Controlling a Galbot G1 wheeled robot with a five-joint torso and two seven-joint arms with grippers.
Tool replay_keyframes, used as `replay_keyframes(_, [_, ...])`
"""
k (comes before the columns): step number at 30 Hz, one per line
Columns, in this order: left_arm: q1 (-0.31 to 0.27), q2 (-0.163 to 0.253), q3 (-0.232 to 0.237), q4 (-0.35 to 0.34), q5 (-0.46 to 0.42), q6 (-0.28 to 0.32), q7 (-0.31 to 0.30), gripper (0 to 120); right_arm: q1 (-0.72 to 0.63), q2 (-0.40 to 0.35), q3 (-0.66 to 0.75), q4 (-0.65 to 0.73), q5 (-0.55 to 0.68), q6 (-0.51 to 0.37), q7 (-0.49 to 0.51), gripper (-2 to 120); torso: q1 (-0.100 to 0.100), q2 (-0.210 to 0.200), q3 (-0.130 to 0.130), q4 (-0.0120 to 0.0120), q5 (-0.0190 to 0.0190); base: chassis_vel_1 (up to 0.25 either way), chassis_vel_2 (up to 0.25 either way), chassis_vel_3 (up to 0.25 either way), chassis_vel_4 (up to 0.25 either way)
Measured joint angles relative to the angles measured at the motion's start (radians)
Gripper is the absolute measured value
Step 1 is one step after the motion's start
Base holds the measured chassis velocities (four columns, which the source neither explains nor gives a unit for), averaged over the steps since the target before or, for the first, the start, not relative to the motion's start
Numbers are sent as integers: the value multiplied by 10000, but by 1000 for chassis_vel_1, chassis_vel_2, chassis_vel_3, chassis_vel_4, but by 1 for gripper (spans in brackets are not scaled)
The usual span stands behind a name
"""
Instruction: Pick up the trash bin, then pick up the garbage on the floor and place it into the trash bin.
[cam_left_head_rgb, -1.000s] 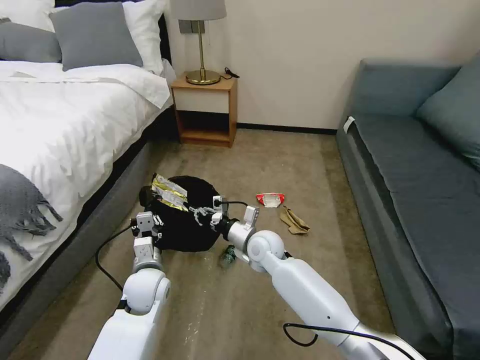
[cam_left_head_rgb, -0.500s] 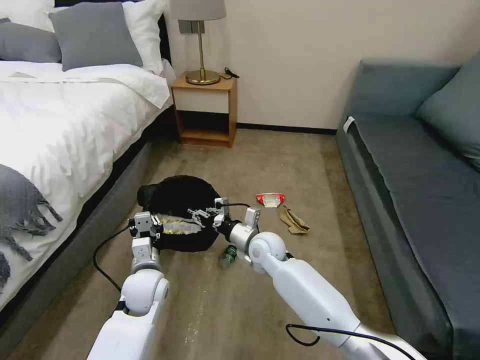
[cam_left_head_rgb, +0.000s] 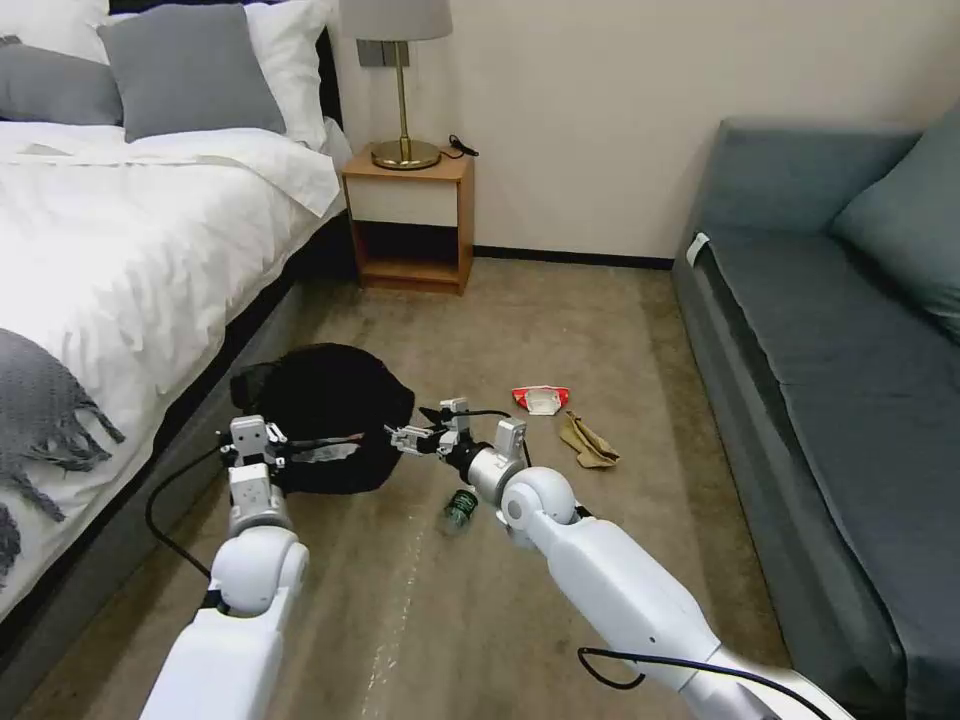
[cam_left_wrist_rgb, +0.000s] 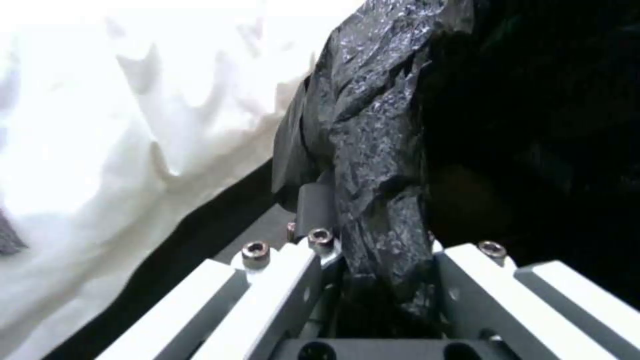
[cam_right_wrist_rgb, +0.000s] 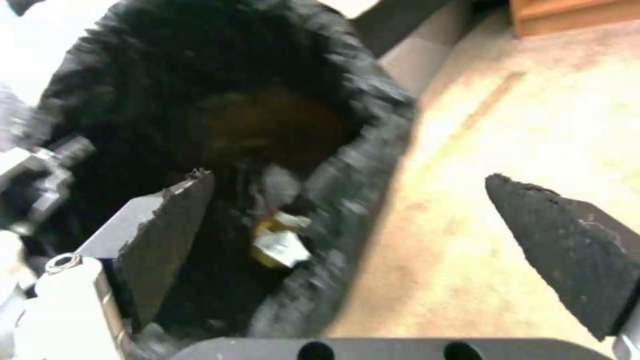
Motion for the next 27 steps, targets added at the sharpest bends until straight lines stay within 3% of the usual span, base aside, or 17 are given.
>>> replay_keyframes(4, [-115, 91, -131, 93, -69, 28, -16, 3, 22, 44, 18, -231, -304, -5, 328, 100, 0, 0, 0, 0, 0, 0, 0, 0, 0])
replay_keyframes(10, [-308, 362, -453, 192, -317, 97, -32, 3, 203, 247, -1, -1153, -1243, -495, 1602, 100, -1, 0, 0, 0, 1, 0, 0, 0, 0])
replay_keyframes(19, [-326, 562, -620, 227, -552, 191, -6, 3, 537, 682, -42, -2625, -2252, -1021, 2456, 100, 0, 0, -1, 0, 0, 0, 0, 0, 0])
replay_keyframes(27, [141, 537, -645, -112, -765, 192, 137, 3, 842, 1184, -68, -3945, -2895, -1174, 2761, 100, 0, 0, -1, -1, 0, 0, 0, 0, 0])
